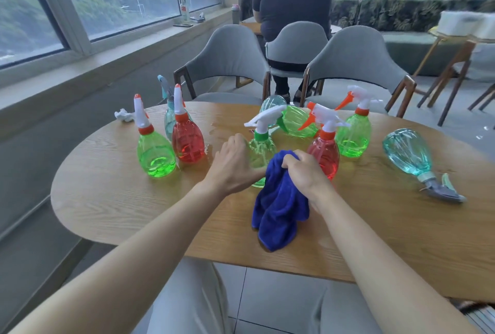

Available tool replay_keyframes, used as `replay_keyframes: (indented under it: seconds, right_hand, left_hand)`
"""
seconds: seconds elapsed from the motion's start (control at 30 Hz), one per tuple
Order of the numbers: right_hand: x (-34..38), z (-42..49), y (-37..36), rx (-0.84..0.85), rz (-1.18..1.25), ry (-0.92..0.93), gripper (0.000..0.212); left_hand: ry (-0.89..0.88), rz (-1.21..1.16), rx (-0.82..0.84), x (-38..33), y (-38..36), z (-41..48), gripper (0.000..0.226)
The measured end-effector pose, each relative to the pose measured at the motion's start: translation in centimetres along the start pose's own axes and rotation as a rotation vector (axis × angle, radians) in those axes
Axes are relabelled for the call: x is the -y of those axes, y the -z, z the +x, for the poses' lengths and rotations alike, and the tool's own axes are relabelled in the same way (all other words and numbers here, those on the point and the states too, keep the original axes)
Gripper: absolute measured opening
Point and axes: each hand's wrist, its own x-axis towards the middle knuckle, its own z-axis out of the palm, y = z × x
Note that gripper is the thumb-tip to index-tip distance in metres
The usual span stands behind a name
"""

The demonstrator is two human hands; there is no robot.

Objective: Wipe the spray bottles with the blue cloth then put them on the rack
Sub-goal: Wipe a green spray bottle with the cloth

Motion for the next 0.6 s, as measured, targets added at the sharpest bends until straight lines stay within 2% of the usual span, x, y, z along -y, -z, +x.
replay_keyframes:
  seconds: [0.1,0.2,0.3,0.37,0.43,0.5,0.6]
  right_hand:
    - [-0.7,-0.7,0.0,-0.008,0.123,-0.017,0.007]
    - [-0.9,-1.2,0.3,-0.036,0.185,-0.006,0.012]
    - [-0.7,-1.4,1.3,-0.196,0.236,0.047,0.029]
    - [-0.3,-1.6,2.2,-0.372,0.268,0.107,0.025]
    - [0.0,-1.6,2.3,-0.49,0.291,0.171,0.018]
    - [0.2,-1.8,2.0,-0.532,0.207,0.234,0.026]
    - [0.0,-2.7,0.5,-0.436,0.056,0.306,0.037]
  left_hand:
    - [0.023,-0.255,-0.013,-0.2,-0.2,0.0,0.071]
    - [0.042,-0.562,0.034,-1.1,0.2,0.0,0.075]
    - [0.05,-0.586,-0.01,-1.7,0.3,0.1,0.053]
    - [0.041,-0.546,-0.024,-1.8,0.2,-0.3,0.043]
    - [0.005,-0.54,-0.019,-1.9,0.5,-0.6,0.047]
    - [-0.023,-0.637,-0.034,-2.2,0.8,-0.9,0.054]
    - [-0.027,-0.765,-0.043,-3.3,1.2,-1.2,0.035]
